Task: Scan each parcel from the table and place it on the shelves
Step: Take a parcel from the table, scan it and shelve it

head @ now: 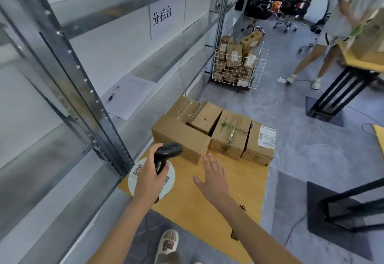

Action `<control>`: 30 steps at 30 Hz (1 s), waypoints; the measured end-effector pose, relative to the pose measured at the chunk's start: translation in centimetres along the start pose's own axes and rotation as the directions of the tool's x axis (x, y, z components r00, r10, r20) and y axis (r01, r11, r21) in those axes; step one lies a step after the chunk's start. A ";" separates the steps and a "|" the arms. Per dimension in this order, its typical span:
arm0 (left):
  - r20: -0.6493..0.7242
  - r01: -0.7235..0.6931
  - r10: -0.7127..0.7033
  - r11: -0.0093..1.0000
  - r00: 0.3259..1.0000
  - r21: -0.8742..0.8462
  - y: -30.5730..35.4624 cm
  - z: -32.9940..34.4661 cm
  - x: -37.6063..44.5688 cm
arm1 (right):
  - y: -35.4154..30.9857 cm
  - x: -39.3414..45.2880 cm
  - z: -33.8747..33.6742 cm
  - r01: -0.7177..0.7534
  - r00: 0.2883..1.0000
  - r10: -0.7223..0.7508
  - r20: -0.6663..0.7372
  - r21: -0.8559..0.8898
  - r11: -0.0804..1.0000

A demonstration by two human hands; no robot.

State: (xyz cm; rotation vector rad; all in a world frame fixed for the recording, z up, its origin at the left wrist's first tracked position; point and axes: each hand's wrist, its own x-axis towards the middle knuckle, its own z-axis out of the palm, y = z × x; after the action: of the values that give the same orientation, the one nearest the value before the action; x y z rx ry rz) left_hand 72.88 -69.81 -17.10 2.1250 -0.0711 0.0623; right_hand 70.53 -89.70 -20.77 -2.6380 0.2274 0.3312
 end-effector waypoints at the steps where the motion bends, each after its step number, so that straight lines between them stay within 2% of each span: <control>1: 0.003 0.009 -0.009 1.000 1.000 0.005 -0.3 0.3 0.7 | -0.1 0.8 0.1 -0.005 1.000 0.005 0.011 0.004 1.000; 6: 0.058 0.025 -0.024 0.999 0.998 -0.031 -2.1 1.2 4.9 | -1.4 5.9 0.2 -0.019 1.000 0.019 0.003 -0.013 1.000; 11: 0.024 0.074 -0.072 0.993 0.997 -0.088 -3.7 1.8 8.1 | -2.8 11.7 0.4 -0.006 1.000 0.008 0.029 -0.075 0.997; 19: 0.022 0.112 -0.111 0.990 0.994 -0.081 -6.0 1.1 10.7 | -3.1 20.3 2.4 0.071 0.992 -0.041 0.115 -0.275 0.959; 24: 0.021 0.155 -0.154 0.987 0.988 -0.050 -7.4 0.1 11.3 | -2.3 21.1 4.1 0.093 0.990 -0.045 0.132 -0.387 0.918; 30: 0.043 0.195 -0.193 0.978 0.980 -0.069 -7.7 0.0 11.7 | -3.1 15.7 7.4 0.040 0.998 -0.025 0.051 -0.333 0.942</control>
State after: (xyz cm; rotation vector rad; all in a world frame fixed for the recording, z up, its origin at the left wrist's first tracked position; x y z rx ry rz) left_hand 85.13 -66.01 -22.79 2.0496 0.1116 -0.0927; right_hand 84.84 -85.13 -30.04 -2.9606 0.1199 0.4543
